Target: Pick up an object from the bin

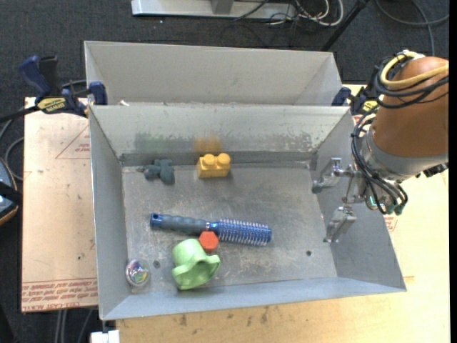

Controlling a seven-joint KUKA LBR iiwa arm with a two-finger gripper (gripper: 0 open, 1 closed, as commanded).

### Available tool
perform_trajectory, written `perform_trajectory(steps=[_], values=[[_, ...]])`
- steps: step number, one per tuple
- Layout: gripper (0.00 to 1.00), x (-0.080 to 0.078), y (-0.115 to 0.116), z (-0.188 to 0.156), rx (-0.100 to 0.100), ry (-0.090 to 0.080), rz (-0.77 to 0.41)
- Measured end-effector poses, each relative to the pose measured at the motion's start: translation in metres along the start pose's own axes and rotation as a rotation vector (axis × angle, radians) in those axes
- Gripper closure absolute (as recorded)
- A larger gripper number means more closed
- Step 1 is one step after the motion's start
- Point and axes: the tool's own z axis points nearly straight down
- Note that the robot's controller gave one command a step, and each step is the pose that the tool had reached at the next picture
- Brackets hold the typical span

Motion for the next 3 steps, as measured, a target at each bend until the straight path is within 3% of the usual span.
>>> perform_trajectory(steps=[1,2,3], values=[[0.00,-0.0261,0.0666,0.1630,-0.001,-0.008,-0.164],[1.00,-0.0267,0.0642,0.1584,0.002,-0.008,-0.164],[0.00,-0.0268,0.0642,0.1584,0.002,-0.009,-0.164]])
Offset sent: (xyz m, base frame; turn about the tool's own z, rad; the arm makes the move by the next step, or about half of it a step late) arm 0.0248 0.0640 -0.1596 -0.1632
